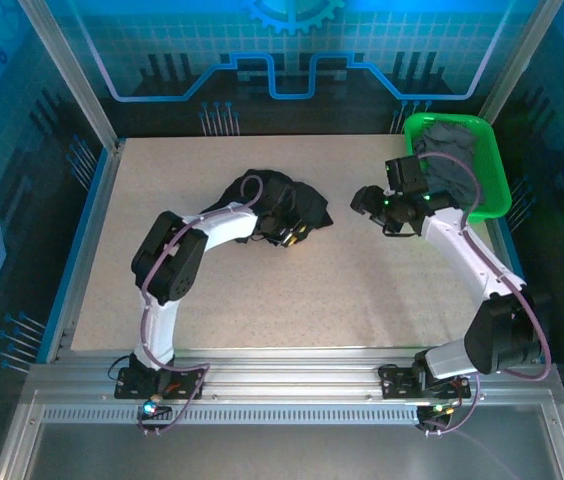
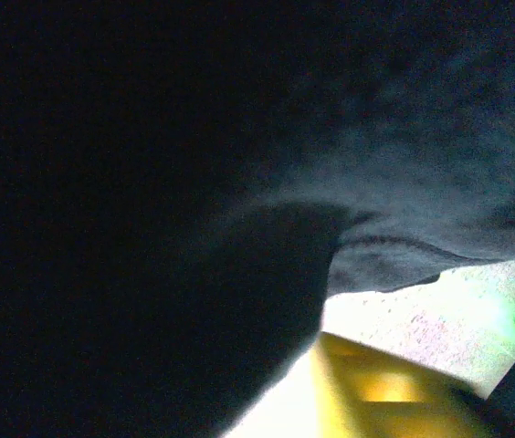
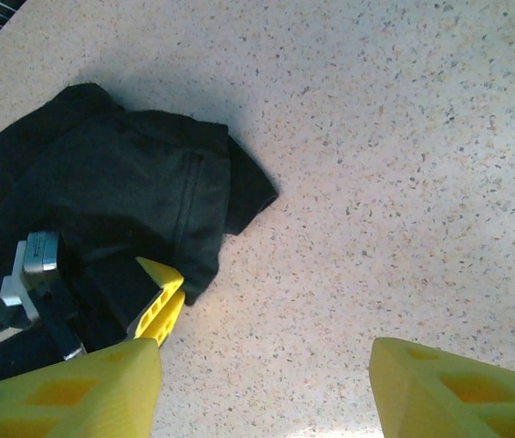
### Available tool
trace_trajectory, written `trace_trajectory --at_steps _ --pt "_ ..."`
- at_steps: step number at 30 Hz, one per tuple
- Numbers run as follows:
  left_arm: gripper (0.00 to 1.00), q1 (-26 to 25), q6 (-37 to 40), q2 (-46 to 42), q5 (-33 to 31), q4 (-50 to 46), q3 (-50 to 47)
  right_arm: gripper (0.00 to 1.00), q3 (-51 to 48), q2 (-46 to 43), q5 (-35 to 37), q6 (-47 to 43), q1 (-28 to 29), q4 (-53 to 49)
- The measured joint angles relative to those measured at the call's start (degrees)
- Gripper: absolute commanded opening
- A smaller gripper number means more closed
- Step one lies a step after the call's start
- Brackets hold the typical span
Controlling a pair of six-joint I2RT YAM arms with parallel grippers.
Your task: Fold and stack the t-shirts
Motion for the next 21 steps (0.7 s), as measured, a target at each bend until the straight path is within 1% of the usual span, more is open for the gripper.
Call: trace_trajectory --at_steps 4,6,8,11,14,17,19,21 --pt "0.0 0.7 0.2 -0.3 -0.1 -0.2 -0.3 0.61 -0.4 0.0 -0.4 0.0 0.0 0.0" --pt "0.0 1.2 1.4 -2.3 -0.7 -1.2 -2.1 0.6 -0.4 0.0 -0.4 0.0 0.0 0.0" --pt "0.0 2.0 3.2 -6.6 -1.4 -4.3 -4.8 0.59 -0.4 0.0 -0.4 0.0 0.1 0.0" --pt "0.0 4.0 6.4 -16.9 -2.8 -9.1 -10.3 0.58 -0.1 0.7 -0.4 0.0 0.5 0.0" --pt "0.0 8.2 9.1 -30.9 -3.4 -12.4 -17.3 0.57 1.3 3.2 -0.3 0.3 2.5 0.2" --pt "0.0 14.8 11.7 -42.8 -4.1 -15.5 -23.7 0.57 3.6 7.1 -0.4 0.7 6.3 0.6" --pt "0.0 19.1 13.0 -47.5 -4.9 -17.7 -26.9 0.58 5.4 10.4 -0.6 1.2 9.0 0.9" --pt "0.0 22.8 13.8 -50.2 -5.6 -19.7 -29.3 0.58 7.6 14.5 -1.2 2.1 11.7 1.2"
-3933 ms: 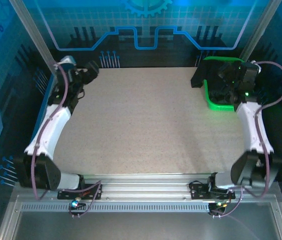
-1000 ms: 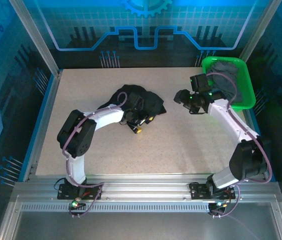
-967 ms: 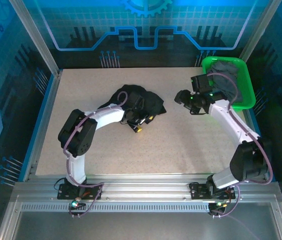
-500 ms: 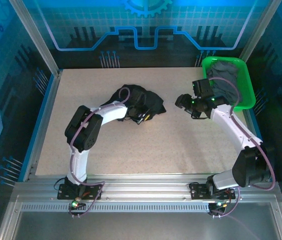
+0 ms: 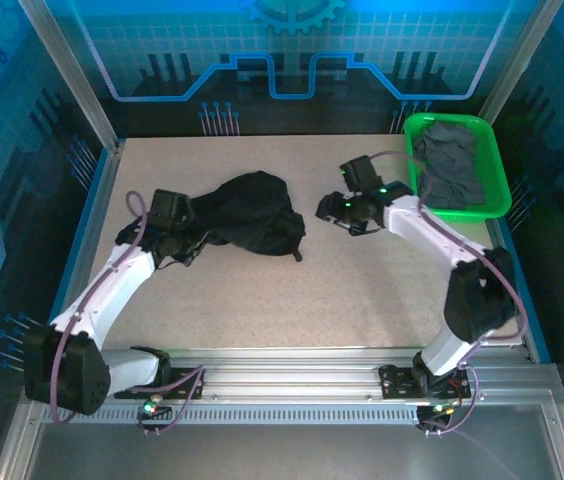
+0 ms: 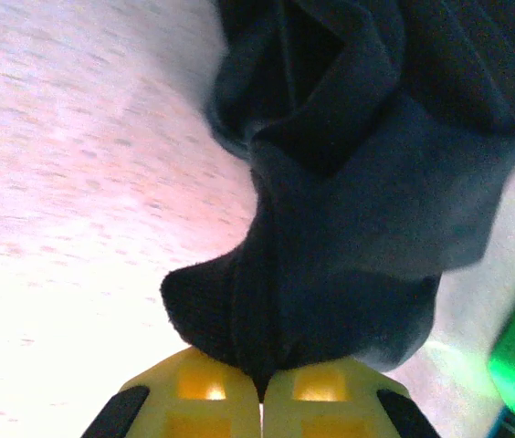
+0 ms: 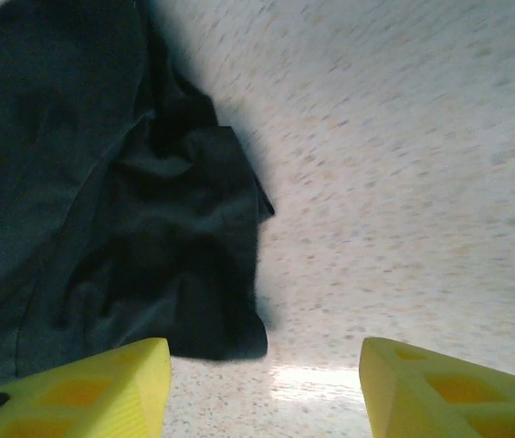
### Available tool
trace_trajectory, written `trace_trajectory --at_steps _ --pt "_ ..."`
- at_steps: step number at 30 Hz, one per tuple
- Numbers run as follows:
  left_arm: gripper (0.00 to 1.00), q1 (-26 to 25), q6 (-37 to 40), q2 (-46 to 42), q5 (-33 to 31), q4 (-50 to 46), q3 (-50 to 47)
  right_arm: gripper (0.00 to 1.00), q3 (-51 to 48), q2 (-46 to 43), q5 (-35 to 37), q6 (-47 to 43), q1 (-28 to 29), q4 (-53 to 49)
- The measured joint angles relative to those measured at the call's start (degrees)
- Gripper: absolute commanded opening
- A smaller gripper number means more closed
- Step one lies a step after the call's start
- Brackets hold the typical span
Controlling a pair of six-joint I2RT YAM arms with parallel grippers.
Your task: Fold and stack the t-shirts
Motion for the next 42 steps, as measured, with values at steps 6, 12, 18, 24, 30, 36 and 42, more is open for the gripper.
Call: trace_trajectory --at_steps 6,12,18,24,30,36,42 --pt "0.0 4.2 1.2 -2.9 -5.0 -5.8 -2.0 0.6 4.4 11.2 -2.6 4.5 4.8 2.1" --pt "0.0 4.2 1.7 -2.8 -8.2 -10.1 -1.8 0.62 9.6 18.8 -3.5 7.3 5.2 4.0" --pt "0.0 4.2 2.4 -2.6 -8.9 -10.6 -1.7 0.59 19.3 26.3 -3.7 7.1 5.2 7.8" --pt "0.0 4.2 2.7 -2.6 -8.9 -11.1 -0.3 0.37 28.5 35.0 -5.2 7.4 4.8 9.5" --pt "0.0 4.2 4.0 -2.3 -8.7 -10.8 3.0 0.0 30.2 38.4 -5.6 9.7 3.7 9.9" --pt "0.0 4.2 6.3 2.8 -5.6 -6.5 12.8 0.0 31.0 30.0 -1.2 7.6 0.6 7.3" --pt "0.0 4.3 7.9 11.4 -2.5 -0.9 29.9 0.0 46.6 22.2 2.0 1.8 -4.3 2.8"
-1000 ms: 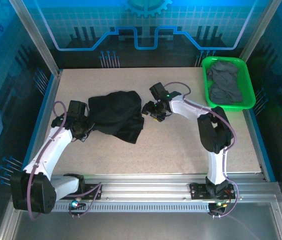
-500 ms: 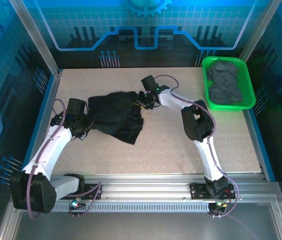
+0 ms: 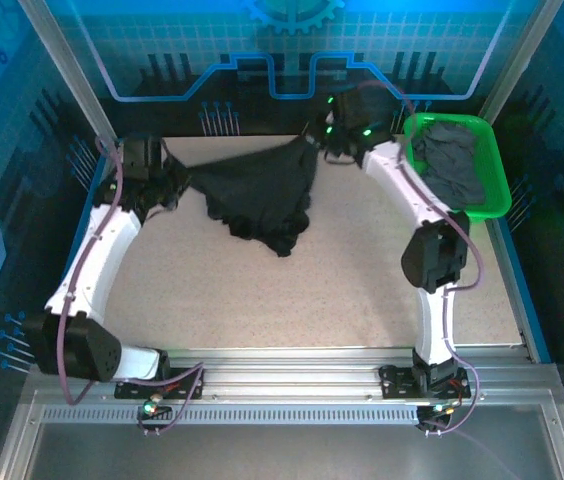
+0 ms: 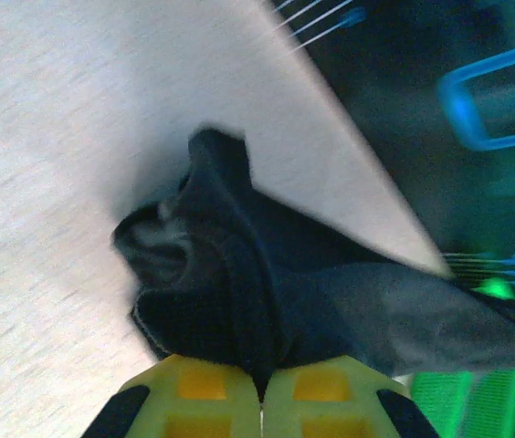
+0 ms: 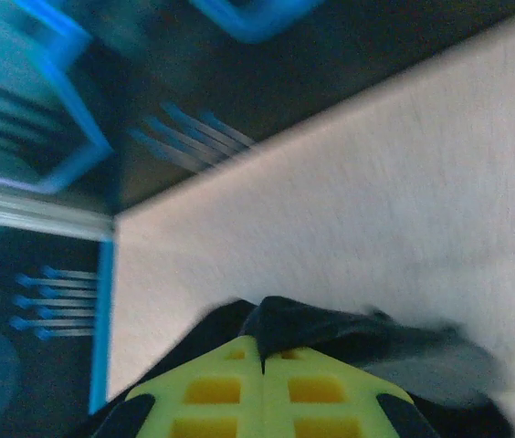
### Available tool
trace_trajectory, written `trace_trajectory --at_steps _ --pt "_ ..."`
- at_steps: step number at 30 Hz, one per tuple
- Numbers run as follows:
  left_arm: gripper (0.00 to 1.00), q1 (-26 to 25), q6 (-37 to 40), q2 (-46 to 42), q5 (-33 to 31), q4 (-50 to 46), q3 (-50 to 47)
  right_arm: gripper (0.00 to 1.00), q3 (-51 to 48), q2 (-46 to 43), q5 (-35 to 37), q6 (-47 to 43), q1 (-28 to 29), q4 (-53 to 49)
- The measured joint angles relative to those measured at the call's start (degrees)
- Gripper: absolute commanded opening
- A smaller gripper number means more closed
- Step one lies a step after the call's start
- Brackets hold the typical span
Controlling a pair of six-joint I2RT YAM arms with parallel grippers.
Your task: Fold and stack the t-shirts
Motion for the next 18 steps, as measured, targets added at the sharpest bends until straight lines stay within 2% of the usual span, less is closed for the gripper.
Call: trace_trajectory --at_steps 4,9,12,15,18 --pt "0.0 0.7 1.1 3.4 2.1 4.4 11.1 0.0 9.5 -4.3 3.0 -4.1 -1.6 -2.2" --pt "0.0 1.9 2.5 2.2 2.8 9.8 16.4 0.0 10.5 -11.5 7.6 -8.4 0.0 -3.3" --pt "0.0 2.2 3.8 -0.9 2.4 11.6 14.7 0.0 4.8 -17.7 10.7 -10.3 3.0 -2.7" --pt "0.0 2.6 4.5 -4.9 1.0 11.6 9.3 0.0 -7.0 -24.8 12.1 -10.3 6.4 -1.0" --pt "0.0 4.2 4.6 -5.3 -0.2 8.5 3.1 0.0 -19.4 -27.8 12.4 -8.1 9.2 0.0"
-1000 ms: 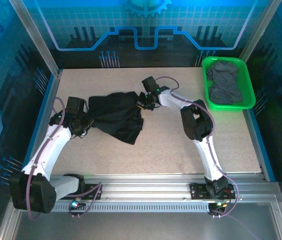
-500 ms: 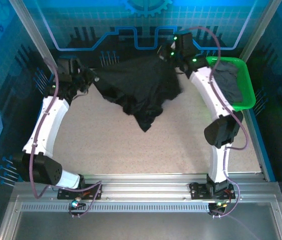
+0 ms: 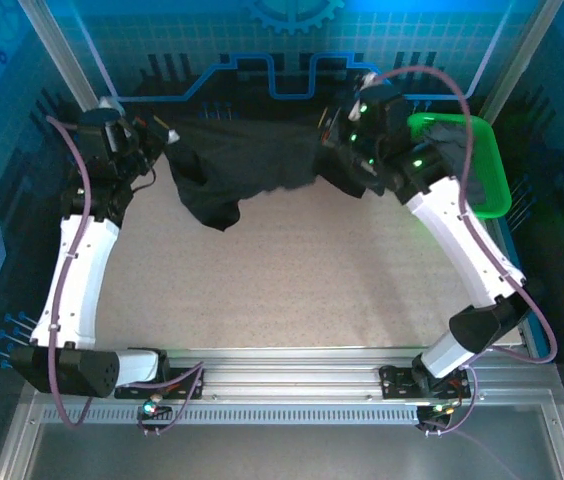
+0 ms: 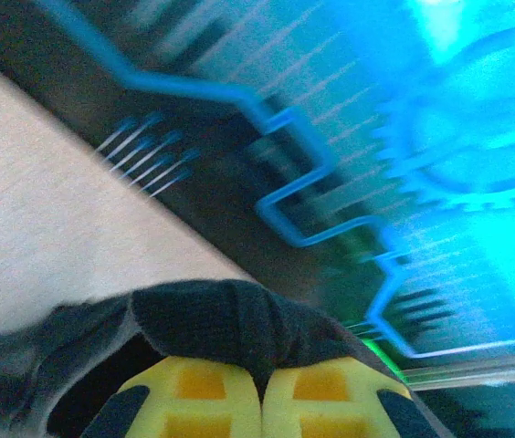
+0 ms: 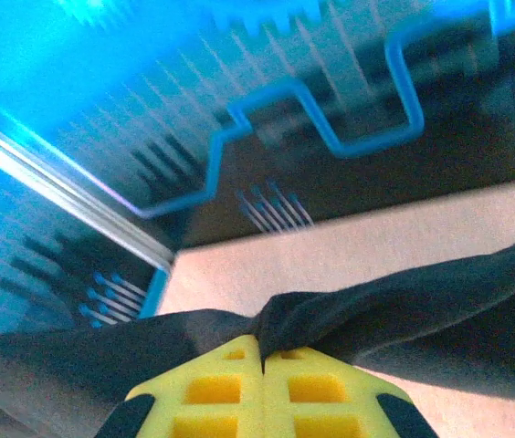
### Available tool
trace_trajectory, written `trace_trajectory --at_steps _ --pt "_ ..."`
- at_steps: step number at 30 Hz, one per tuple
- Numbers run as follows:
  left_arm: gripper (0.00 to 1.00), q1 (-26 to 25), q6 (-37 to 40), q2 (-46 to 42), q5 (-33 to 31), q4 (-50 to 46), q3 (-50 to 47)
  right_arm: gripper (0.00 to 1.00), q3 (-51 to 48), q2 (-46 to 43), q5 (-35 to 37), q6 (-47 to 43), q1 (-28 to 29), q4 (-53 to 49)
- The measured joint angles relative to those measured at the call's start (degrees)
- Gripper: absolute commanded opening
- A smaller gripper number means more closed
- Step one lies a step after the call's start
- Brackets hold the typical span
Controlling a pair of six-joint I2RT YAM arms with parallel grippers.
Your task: Fold and stack the t-shirts
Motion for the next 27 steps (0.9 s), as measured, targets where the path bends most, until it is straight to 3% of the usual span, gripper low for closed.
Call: trace_trajectory --at_steps 1,2,4,6,9,15,19,27 --pt "0.01 0.8 0.0 1.0 0.1 -0.9 -2.2 0.0 -3.7 0.4 -0.1 1.0 0.6 -0.1" --pt "0.09 1.7 0.0 2.9 0.7 -1.9 -4.1 0.01 -6.4 1.7 -0.5 2.1 1.0 -0.7" --pt "0.36 3.8 0.6 9.5 3.5 -4.0 -7.2 0.18 -9.9 7.9 -2.3 4.3 1.0 -3.8" --pt "0.48 4.9 1.1 17.5 5.9 -6.8 -8.2 0.34 -10.4 15.5 -3.7 5.4 -0.1 -7.3" --pt "0.62 5.3 1.7 24.1 7.9 -9.1 -12.8 0.48 -11.2 23.1 -4.9 6.1 -3.0 -11.9" --pt "0.59 4.0 0.4 12.7 10.4 -12.6 -22.4 0.52 -11.5 20.7 -4.5 4.4 -7.1 -16.5" --pt "0.49 2.1 -2.1 5.6 13.1 -10.4 -28.9 0.49 -11.3 17.6 -4.8 3.1 -6.6 -16.5" --pt "0.34 1.4 -4.9 12.9 15.8 -3.7 -33.7 0.45 -14.6 16.4 -7.6 2.1 -6.4 -14.0"
